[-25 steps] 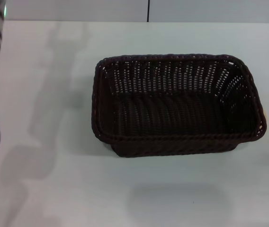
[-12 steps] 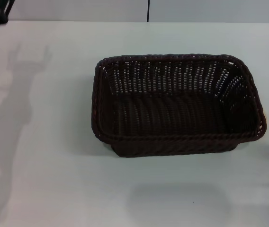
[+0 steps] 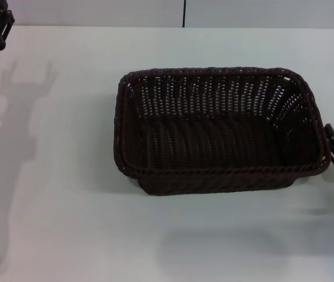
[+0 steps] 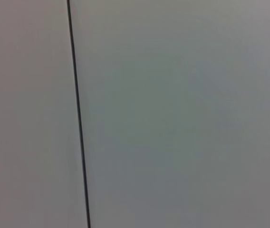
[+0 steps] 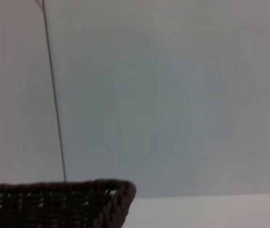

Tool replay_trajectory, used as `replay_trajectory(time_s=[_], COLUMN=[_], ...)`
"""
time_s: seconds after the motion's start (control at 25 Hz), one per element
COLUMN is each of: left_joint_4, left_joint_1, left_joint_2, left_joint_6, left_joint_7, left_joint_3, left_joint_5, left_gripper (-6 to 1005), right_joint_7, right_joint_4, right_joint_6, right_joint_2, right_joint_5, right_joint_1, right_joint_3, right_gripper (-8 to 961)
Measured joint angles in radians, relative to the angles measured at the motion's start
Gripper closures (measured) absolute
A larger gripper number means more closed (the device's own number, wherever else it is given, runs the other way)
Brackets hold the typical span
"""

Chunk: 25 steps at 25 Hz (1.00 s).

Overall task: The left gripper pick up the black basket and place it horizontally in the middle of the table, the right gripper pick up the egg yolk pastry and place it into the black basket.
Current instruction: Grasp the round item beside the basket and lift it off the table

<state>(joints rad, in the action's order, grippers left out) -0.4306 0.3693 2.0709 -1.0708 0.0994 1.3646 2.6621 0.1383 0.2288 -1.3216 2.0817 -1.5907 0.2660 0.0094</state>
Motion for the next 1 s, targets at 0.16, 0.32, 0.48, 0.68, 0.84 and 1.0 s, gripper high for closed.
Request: replay_trajectory(time_s=[0.16, 0.32, 0.48, 0.68, 0.84, 1.0], left_joint_4=[0.005, 0.005, 0.006, 0.005, 0.005, 0.005], left_joint_1=[0.011, 0.014, 0.016, 0.016, 0.014, 0.013], left_joint_2=[0.0, 0.0, 0.0, 0.0, 0.0, 0.0], left_joint_6=[0.004, 0.005, 0.005, 0.004, 0.003, 0.001], left_joint_7=[0.006, 0.01, 0.013, 0.015, 0.016, 0.017], left_joint_3=[-0.005, -0.009, -0.01, -0.012, -0.012, -0.016], left_joint_5=[0.001, 0.001, 0.004, 0.008, 0.009, 0.01], left_gripper=[155, 155, 155, 155, 155, 155], right_joint_7=[0.001, 0.007, 0.01, 0.011, 0.011, 0.011], right_joint_4=[0.001, 0.002, 0.006, 0.013, 0.021, 0.026], right_joint_6=[0.028, 0.054, 0.088, 0.098, 0.102, 0.121], right_joint_2=[0.0, 0.001, 0.0, 0.0, 0.0, 0.0], right_joint_5=[0.0, 0.0, 0.0, -0.001, -0.001, 0.001], right_joint_1=[0.006, 0.014, 0.029, 0.045, 0.05, 0.049], right_joint_3=[-0.006, -0.006, -0.008, -0.021, -0.022, -0.014], right_gripper=[256, 258, 260, 263, 265, 267])
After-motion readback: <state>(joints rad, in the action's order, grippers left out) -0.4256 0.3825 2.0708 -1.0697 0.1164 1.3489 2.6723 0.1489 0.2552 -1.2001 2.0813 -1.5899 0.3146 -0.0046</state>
